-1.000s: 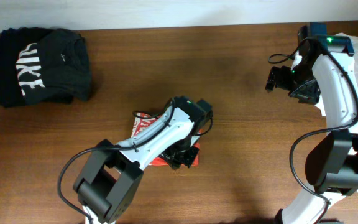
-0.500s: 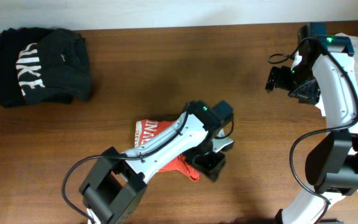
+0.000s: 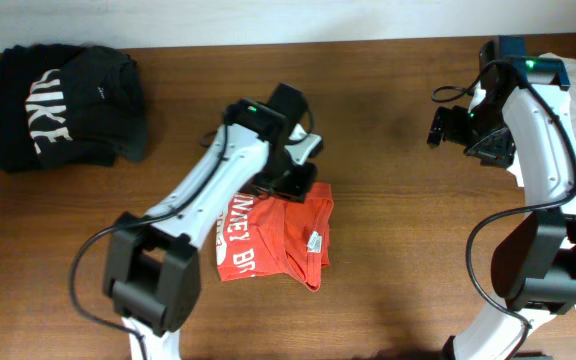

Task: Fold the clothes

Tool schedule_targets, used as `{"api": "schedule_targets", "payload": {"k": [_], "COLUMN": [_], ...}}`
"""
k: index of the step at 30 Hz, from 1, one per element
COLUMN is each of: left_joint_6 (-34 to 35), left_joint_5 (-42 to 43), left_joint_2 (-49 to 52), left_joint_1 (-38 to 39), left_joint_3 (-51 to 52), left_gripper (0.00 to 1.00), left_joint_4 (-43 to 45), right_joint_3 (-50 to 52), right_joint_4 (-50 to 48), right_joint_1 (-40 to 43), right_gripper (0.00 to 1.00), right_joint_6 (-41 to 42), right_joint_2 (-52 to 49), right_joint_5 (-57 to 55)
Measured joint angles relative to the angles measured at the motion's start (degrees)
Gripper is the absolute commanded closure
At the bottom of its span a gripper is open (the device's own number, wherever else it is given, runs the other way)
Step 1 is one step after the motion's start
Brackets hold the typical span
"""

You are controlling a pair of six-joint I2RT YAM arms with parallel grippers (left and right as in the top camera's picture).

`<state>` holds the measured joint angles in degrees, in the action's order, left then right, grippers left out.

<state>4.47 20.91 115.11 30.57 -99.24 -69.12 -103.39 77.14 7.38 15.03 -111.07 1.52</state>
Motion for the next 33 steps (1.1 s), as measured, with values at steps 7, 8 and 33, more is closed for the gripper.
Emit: {"api": "schedule_targets", "payload": {"k": [7, 8, 33], "left_joint_6": [-0.5, -0.5, -2.1], "left_joint_5": [4.6, 4.4, -4.7], "left_joint_2": [11.5, 12.1, 12.9], "left_joint_1": [4.6, 4.5, -4.9], "left_joint_3": [0.5, 0.5, -24.1], "left_gripper": [0.99, 1.0, 1.0], "left_joint_4": [14.3, 17.7, -23.0], "right_joint_3": [0.0, 0.0, 0.0], "right_joint_4": [0.0, 0.0, -0.1], "right_joint_1": [0.0, 0.0, 0.0], "right_gripper": [0.01, 0.01, 0.01], "right_joint_6": [0.0, 0.0, 0.0], "right_joint_2": [0.0, 0.0, 0.0], "right_joint_5": [0.0, 0.0, 0.0]}}
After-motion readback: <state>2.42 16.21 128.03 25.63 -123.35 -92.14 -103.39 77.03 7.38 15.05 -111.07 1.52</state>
